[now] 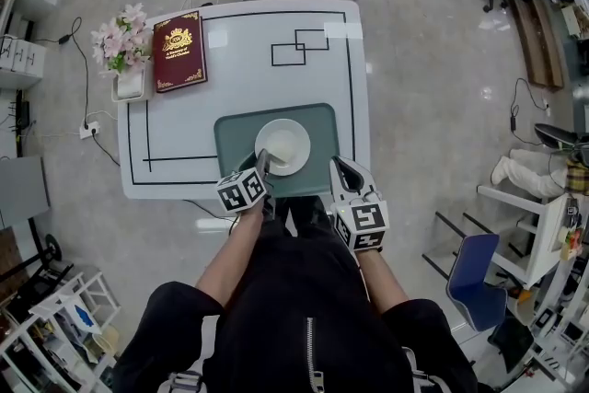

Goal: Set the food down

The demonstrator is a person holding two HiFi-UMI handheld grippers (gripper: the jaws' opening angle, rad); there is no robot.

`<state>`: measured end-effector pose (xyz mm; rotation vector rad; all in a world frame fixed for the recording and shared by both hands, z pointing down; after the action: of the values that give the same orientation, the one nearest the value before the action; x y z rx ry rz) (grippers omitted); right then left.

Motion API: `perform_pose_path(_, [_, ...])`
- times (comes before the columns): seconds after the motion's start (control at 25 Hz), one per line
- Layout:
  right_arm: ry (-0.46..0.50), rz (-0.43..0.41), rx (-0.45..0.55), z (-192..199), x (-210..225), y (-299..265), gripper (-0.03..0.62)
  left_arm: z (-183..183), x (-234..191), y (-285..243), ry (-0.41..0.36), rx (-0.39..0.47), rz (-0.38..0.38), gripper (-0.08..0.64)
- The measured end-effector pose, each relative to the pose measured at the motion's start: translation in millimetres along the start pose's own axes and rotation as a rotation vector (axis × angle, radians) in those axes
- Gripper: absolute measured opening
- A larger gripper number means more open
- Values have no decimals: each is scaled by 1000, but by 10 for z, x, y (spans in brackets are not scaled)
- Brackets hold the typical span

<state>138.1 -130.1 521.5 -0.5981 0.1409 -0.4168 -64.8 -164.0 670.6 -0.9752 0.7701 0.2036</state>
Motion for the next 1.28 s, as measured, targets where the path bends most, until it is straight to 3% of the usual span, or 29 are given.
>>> perform_pose_path(0.32, [5,-16,0,-13,-18,-25,9,-21,5,23,121,52,97,58])
perform_pose_path(0.48, [8,-22,-2,-15,-21,-37,9,-57,-14,38,267,82,199,58])
perform_pose_path(0.56, [10,-26,-2,-17,-24,-39,9,-70,-20,60,303,96,235,58])
perform_pose_path(0.68, [12,-30,-2,-24,-25,-43,9,-78,-20,83,294,105,239,76])
perform_pose_path(0.76, [15,-35,-2,-30,-36,-55,9,-77,-43,86,275,105,212,137])
perform_pose_path(0.96, [19,-46,0,-46,-70,-62,9,-71,-70,103,114,121,93,277])
perform_pose_path(1.08, [21,-49,-1,-44,-81,-59,9,-92,-56,103,55,145,70,370])
perform_pose_path(1.28, [25,-51,-1,-40,-95,-64,9,-159,-92,147,14,195,61,400])
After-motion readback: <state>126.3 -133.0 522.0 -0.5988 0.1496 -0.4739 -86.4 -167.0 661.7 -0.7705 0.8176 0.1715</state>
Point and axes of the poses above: the fingertips, and each gripper's own axes: y backward along the fingers, x to its right, z out of its underside, the point moved 5 cm from there along y, backward along the fingers, and after that the axes turned 12 degrees about y, right-handed, at the moved point
